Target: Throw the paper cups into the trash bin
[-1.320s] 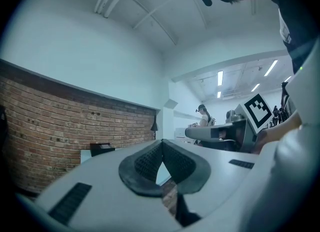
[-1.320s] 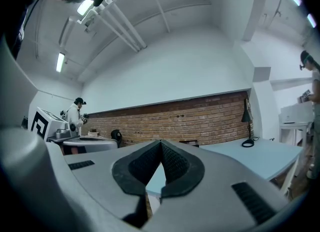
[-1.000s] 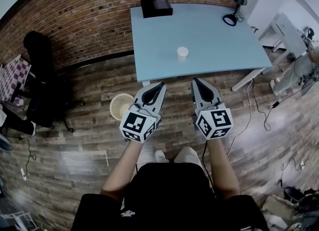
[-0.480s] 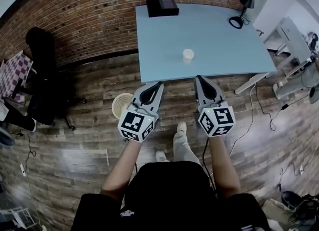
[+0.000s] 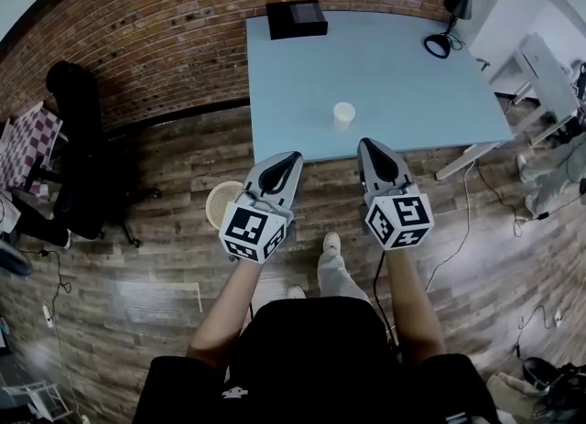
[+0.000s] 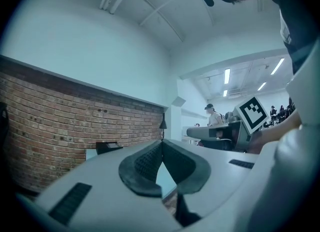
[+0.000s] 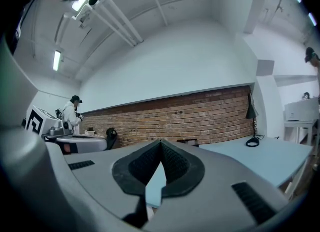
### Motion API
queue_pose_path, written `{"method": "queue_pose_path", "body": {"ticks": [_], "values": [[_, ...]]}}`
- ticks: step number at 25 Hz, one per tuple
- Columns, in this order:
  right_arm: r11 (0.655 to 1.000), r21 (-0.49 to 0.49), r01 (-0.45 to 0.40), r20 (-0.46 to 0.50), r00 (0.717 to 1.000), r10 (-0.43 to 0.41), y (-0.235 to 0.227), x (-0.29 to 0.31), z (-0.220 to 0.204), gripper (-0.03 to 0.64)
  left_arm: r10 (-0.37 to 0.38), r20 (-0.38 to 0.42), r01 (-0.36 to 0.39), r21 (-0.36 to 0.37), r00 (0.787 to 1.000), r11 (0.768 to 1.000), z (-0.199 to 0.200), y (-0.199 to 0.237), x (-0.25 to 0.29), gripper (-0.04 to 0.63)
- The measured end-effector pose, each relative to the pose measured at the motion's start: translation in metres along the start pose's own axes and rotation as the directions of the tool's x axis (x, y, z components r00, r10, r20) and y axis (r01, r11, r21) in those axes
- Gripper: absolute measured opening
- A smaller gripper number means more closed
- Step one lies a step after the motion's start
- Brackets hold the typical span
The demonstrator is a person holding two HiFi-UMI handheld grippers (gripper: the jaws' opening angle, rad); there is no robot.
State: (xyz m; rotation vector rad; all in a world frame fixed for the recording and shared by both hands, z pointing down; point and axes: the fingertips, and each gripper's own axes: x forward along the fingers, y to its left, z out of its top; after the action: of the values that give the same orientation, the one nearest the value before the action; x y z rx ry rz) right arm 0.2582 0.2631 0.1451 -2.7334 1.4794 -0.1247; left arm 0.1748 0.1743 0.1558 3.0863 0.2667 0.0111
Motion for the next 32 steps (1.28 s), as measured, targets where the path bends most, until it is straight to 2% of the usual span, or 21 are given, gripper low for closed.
{"method": "queue_pose_path", "body": {"ticks": [8, 18, 25, 28, 32], "values": [[1.000, 0.000, -0.001, -0.033, 0.999, 0.001, -0.044, 0.037, -0.011, 0.004, 0.013, -0.055, -0.013, -0.001, 0.998, 1.000, -0.022, 0.018, 0.046, 0.009], [0.998, -0.004, -0.068, -0.174, 0.982, 0.067, -0.093, 0.088, -0.055, 0.004, 0.040, -0.098, -0.043, -0.033, 0.994, 0.999, -0.046, 0.034, 0.101, 0.009], [0.983, -0.040, -0.178, -0.346, 0.926, 0.153, -0.119, 0.124, -0.102, 0.008, 0.074, -0.135, -0.083, -0.064, 0.988, 0.994, -0.069, 0.049, 0.127, 0.009], [0.972, -0.053, -0.228, -0.415, 0.890, 0.186, -0.129, 0.140, -0.122, 0.092, 0.093, -0.158, -0.106, -0.076, 0.983, 0.992, -0.080, 0.055, 0.135, 0.009], [0.953, -0.090, -0.288, -0.477, 0.853, 0.213, -0.141, 0.163, -0.142, 0.150, 0.132, -0.183, -0.149, -0.083, 0.974, 0.985, -0.088, 0.063, 0.144, 0.009]]}}
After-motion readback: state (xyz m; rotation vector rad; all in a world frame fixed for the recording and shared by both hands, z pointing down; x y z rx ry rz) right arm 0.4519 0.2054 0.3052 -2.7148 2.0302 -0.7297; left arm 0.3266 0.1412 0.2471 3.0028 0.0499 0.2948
